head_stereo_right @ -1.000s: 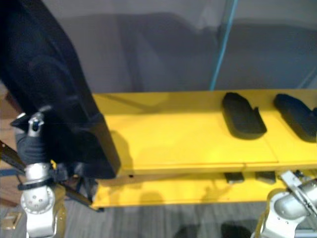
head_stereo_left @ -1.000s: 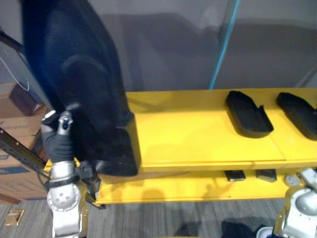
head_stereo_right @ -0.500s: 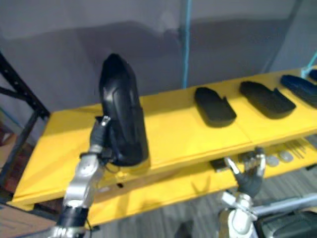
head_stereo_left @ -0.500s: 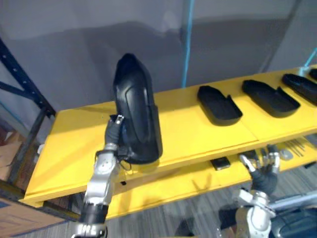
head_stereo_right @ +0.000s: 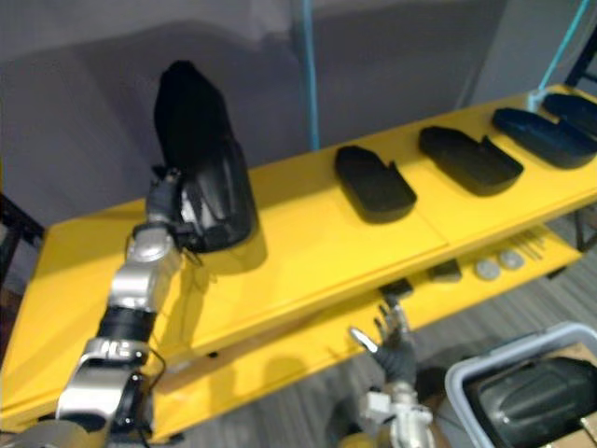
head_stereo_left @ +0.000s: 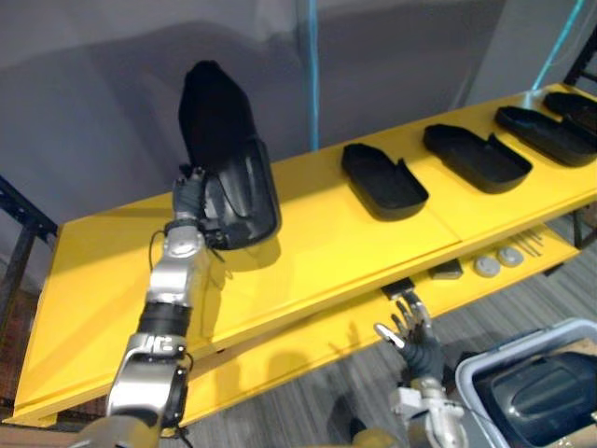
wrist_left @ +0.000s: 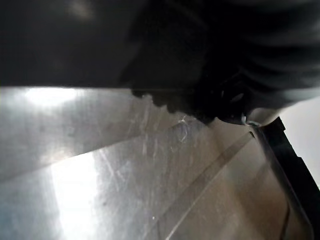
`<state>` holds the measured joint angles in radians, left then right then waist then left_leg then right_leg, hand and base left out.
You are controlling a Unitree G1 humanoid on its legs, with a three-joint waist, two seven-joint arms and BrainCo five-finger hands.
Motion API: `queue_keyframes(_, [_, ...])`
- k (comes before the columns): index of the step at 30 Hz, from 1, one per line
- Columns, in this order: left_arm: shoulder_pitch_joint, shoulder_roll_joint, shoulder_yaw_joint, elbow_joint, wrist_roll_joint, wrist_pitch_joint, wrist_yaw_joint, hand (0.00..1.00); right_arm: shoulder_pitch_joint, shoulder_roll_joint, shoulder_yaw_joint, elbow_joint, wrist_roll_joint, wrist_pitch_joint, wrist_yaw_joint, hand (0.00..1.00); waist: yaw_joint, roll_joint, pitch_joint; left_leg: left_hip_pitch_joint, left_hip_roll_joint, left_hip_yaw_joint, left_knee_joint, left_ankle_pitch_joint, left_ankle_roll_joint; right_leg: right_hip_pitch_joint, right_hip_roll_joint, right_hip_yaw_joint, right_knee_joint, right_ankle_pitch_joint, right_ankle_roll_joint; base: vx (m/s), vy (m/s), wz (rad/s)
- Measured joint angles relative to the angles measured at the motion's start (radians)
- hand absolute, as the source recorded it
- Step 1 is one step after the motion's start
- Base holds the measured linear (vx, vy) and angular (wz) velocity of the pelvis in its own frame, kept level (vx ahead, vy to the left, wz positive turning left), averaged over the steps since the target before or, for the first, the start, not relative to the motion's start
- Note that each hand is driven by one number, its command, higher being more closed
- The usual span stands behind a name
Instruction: Walk over and take plastic housings, then place them on the shelf
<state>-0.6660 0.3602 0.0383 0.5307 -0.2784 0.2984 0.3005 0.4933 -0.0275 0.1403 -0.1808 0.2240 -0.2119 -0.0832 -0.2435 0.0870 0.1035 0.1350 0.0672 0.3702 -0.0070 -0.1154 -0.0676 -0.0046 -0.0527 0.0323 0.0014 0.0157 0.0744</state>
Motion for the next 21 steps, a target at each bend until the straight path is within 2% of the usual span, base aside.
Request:
queue_keyframes(5, [-0.001,0.003,-0.003,0.122,0.0,0.09,-0.05,1.0,0.003,-0.036,-0.001,-0.011,0.004,0.017,-0.026,0.0,-0.021,-0.006,0.025,-0.002,0.002,0.0,-0.001,0.0,0.0,-0.003,0.003,0.005,-0.004,0.002,-0.002,0.02,-0.003,-0.02])
queue_keyframes(8, [-0.001,0.004,-0.004,0.152,0.003,0.111,-0.078,1.0,0.005,-0.041,-0.001,-0.012,0.02,0.018,-0.031,0.0,-0.023,-0.007,0.027,-0.004,0.0,0.0,0.0,0.0,0.0,-0.001,0.002,0.009,-0.01,0.002,-0.003,0.04,0.008,-0.01])
queue_keyframes(15, [-0.002,0.025,-0.022,0.163,0.012,0.118,-0.103,1.0,-0.003,-0.047,-0.001,-0.015,0.038,0.019,-0.055,0.0,-0.036,-0.008,0.031,-0.004,-0.001,-0.002,0.002,0.0,0.0,0.003,0.001,0.009,-0.014,0.002,-0.003,0.01,0.002,0.0])
queue_keyframes(21, [-0.037,0.047,-0.062,0.206,0.01,0.096,-0.077,1.0,-0.023,-0.062,-0.001,-0.017,0.041,0.021,-0.091,0.0,-0.045,-0.003,0.058,-0.017,0.0,-0.002,0.013,0.0,0.0,-0.002,0.001,0.012,-0.028,0.017,-0.009,-0.04,-0.008,-0.02])
